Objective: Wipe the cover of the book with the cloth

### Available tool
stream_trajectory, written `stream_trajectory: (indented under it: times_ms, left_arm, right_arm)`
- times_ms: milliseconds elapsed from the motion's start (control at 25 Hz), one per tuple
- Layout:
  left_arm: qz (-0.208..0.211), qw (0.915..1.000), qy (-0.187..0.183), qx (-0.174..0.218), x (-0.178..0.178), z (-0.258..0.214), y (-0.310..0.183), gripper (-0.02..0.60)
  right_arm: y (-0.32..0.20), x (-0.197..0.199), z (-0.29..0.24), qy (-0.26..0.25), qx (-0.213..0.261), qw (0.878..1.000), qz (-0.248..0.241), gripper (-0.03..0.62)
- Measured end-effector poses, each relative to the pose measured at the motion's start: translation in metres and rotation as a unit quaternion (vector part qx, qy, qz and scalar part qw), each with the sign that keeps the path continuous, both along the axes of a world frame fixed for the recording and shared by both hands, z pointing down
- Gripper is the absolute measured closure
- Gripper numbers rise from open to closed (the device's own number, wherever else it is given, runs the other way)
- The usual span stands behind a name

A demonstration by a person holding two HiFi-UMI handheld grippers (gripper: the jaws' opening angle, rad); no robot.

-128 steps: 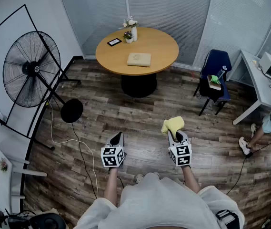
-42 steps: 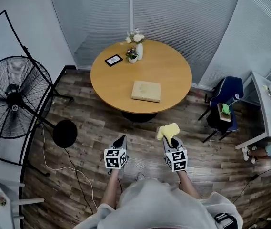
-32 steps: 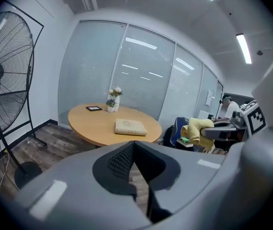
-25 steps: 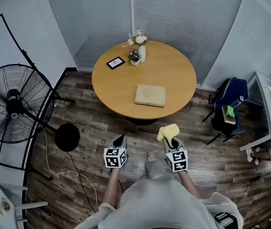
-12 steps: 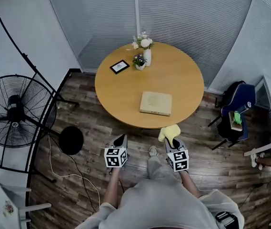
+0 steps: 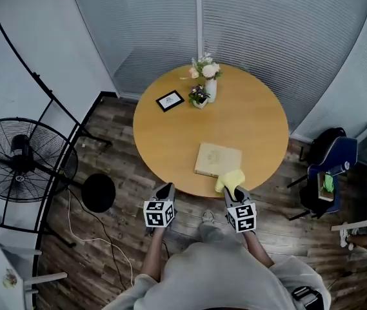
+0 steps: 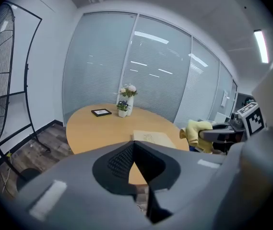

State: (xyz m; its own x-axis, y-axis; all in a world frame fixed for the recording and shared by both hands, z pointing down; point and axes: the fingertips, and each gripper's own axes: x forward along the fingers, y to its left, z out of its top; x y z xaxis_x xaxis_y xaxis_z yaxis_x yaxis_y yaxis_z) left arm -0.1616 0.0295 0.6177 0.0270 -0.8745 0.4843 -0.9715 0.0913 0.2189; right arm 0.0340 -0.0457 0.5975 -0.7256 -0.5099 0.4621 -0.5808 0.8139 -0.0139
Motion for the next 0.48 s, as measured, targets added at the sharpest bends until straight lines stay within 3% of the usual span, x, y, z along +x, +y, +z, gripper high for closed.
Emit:
stream_trajectory:
  times_ms: [480]
  left_arm:
    - [-0.024,0.9997,0.004,-0.005,-0.040,0.000,-0.101,0.575]
  right_arm:
    - [-0.106,-0.059,-0.002,-0.002,0.002,0.999,-0.041,0.534]
